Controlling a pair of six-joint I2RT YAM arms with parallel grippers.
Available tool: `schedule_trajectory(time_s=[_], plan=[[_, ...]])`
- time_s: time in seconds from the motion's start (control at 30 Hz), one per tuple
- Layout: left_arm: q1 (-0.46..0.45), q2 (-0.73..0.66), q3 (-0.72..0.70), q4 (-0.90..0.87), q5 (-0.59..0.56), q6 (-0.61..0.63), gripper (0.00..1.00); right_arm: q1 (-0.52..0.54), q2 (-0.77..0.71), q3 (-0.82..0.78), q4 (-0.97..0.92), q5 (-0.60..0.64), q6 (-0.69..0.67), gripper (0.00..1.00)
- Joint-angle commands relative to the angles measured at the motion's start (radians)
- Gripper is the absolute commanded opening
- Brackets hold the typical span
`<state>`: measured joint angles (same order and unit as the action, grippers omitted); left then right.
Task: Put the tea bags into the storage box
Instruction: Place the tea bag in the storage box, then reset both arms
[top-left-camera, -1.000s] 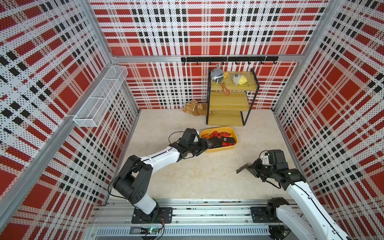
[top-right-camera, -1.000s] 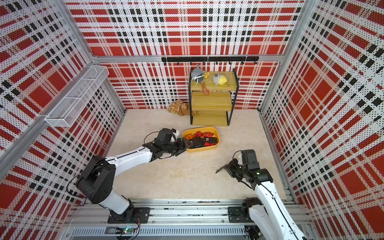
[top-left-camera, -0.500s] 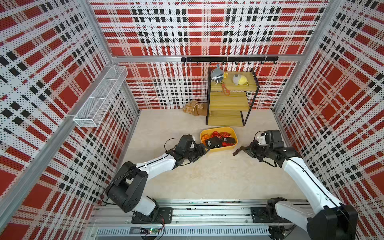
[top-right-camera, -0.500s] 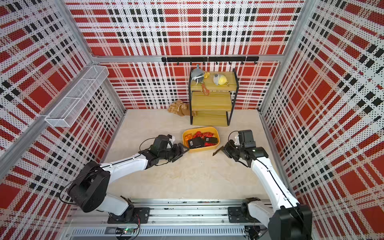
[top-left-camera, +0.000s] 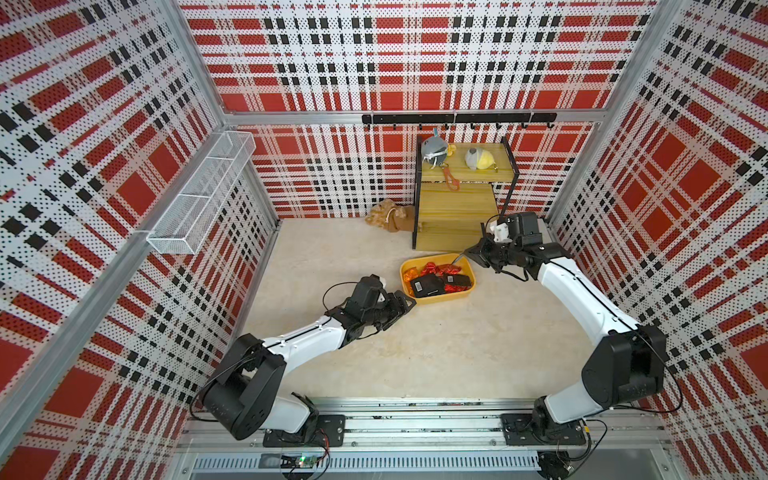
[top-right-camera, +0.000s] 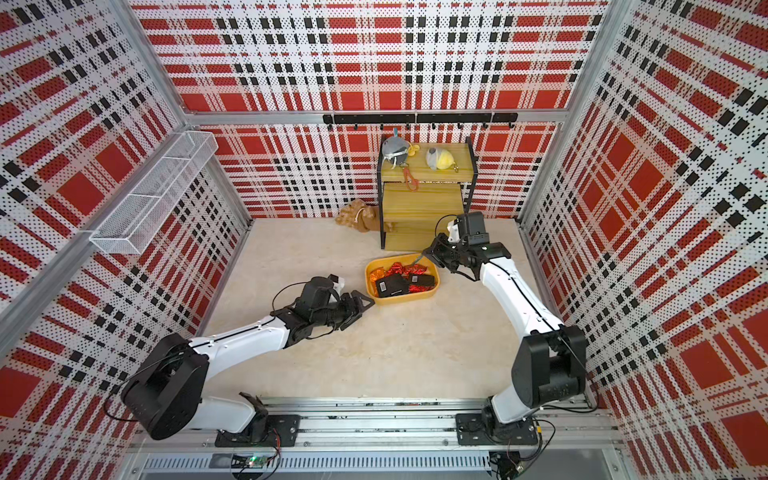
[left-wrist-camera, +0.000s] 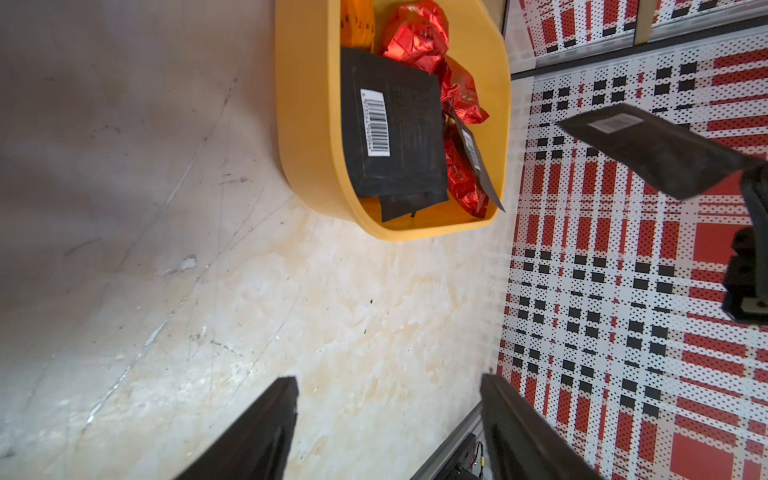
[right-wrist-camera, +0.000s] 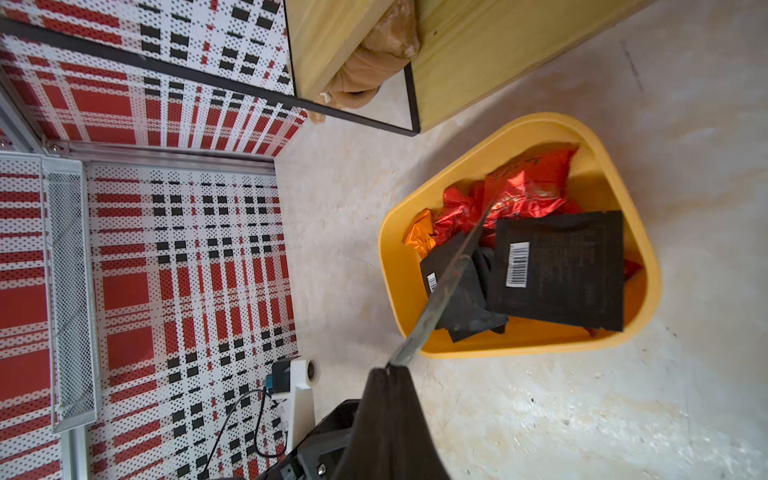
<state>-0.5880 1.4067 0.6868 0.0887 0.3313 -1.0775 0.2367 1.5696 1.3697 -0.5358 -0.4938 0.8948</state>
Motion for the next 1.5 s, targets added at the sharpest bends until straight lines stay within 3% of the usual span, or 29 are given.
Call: schedule_trajectory(time_s=[0.0,0.47,0.53,0.63,0.8,0.9,1.1,1.17,1.3,1.47], plan=[[0.020,-0.044,-0.020,-0.008,-0.011,0.004,0.76,0.036,0.053,0.023,0.051,-0.028,-0.003,0.00],[0.086,-0.108,-0.010,-0.076,0.002,0.043,0.76,0.076,0.118,0.011,0.099,-0.021,-0.029,0.00],[0.096,-0.121,-0.012,-0.076,-0.003,0.050,0.76,0.077,0.106,0.017,0.076,-0.009,-0.050,0.12],[0.125,-0.141,-0.014,-0.088,-0.007,0.069,0.77,0.075,0.074,0.009,0.043,0.011,-0.082,0.44],[0.206,-0.161,0.012,-0.144,-0.023,0.145,0.77,0.069,0.014,-0.024,-0.009,0.064,-0.139,0.60],[0.260,-0.176,0.051,-0.196,-0.094,0.224,0.77,0.064,-0.039,-0.062,-0.019,0.134,-0.188,0.69],[0.318,-0.246,0.066,-0.168,-0.377,0.407,0.77,0.056,-0.129,-0.158,0.031,0.354,-0.302,0.83],[0.333,-0.282,0.046,-0.111,-0.447,0.456,0.77,0.052,-0.155,-0.209,0.085,0.428,-0.330,0.96],[0.333,-0.346,-0.025,0.024,-0.577,0.563,0.77,0.046,-0.194,-0.308,0.207,0.542,-0.417,0.99],[0.333,-0.433,-0.200,0.317,-0.730,0.704,0.76,0.039,-0.252,-0.418,0.340,0.692,-0.536,1.00]])
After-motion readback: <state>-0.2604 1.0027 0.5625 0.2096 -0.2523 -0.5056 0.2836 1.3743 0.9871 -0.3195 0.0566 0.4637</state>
